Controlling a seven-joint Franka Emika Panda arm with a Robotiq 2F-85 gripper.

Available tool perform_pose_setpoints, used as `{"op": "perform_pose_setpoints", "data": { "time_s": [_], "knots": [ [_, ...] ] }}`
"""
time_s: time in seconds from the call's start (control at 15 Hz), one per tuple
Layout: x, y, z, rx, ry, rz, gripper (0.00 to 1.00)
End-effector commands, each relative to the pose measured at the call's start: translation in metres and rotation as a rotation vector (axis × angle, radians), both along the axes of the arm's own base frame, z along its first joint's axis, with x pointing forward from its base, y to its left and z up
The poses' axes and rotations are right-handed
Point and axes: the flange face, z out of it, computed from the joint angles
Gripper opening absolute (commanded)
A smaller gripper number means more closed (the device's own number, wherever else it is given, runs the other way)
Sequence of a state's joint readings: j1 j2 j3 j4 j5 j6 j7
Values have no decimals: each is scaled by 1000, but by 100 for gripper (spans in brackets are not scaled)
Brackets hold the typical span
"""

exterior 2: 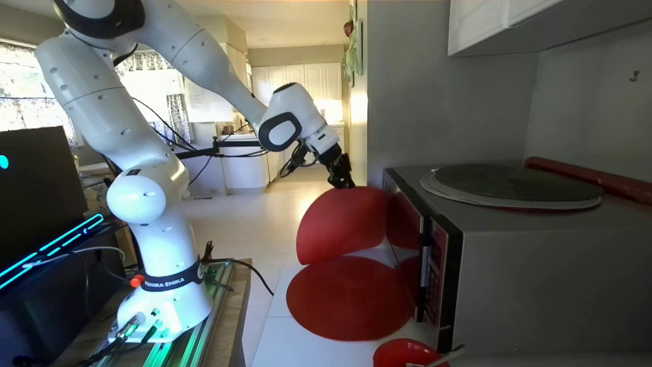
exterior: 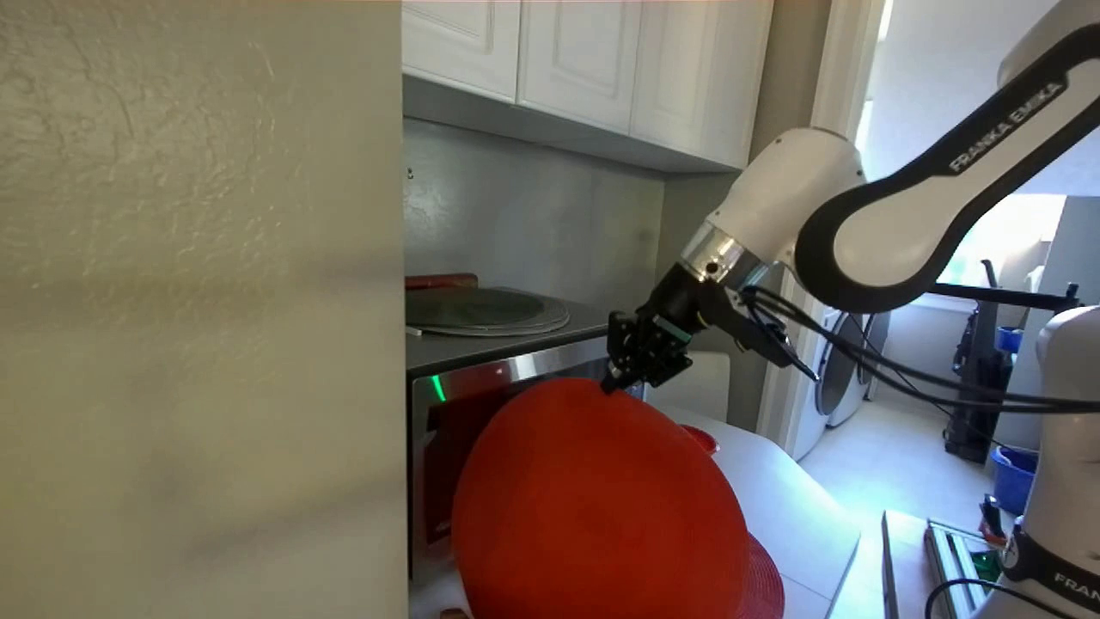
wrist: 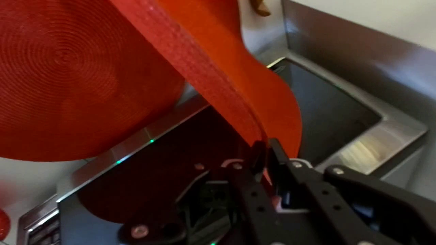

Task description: Put the orange object on the counter on top of the other orange object

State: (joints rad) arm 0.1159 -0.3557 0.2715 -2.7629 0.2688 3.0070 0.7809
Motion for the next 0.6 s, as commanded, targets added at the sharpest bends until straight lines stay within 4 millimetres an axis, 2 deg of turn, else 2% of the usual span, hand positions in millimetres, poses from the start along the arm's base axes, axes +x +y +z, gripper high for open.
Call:
{"op": "perform_pose_setpoints", "data": {
  "time_s": [0.0, 0.27, 0.53],
  "knots": [
    [16, -42, -33, -42, 13, -44, 2],
    [29, -87, -50, -110, 2, -62, 2],
    [34, -140, -42, -261, -1, -57, 2]
  ]
}}
